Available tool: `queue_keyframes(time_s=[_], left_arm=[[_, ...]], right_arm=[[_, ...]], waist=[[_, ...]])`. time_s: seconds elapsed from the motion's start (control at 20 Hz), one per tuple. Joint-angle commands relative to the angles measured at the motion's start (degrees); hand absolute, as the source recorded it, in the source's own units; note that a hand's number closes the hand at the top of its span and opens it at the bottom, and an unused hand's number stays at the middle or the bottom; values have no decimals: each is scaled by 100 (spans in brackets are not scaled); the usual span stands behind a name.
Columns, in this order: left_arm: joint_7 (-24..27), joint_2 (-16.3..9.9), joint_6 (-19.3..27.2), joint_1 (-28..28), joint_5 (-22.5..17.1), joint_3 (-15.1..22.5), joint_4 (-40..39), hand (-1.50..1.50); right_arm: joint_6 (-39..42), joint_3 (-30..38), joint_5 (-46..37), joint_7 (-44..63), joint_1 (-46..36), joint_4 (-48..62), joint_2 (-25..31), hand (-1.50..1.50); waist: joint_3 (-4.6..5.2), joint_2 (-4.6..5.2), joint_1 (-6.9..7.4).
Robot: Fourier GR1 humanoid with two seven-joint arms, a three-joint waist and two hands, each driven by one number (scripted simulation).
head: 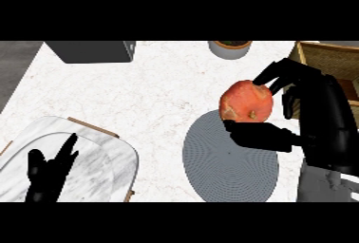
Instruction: Pick the squash from the placemat and place it in the basket
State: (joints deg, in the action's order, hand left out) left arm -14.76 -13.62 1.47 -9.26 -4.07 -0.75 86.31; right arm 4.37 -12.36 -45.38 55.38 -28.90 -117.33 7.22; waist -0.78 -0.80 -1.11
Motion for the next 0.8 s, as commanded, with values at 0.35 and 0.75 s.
queue_keyframes(time_s=[0.35,0.75], left_arm=[[-85,13,-267,-105,-104,-25,-340,0],[205,256,-176,-136,125,145,-477,0]], right_arm=[[960,2454,855,928,-1926,100,1167,150],[1321,3357,1510,471,-2576,1588,2274,150]], waist=[[85,63,86],[86,79,115]])
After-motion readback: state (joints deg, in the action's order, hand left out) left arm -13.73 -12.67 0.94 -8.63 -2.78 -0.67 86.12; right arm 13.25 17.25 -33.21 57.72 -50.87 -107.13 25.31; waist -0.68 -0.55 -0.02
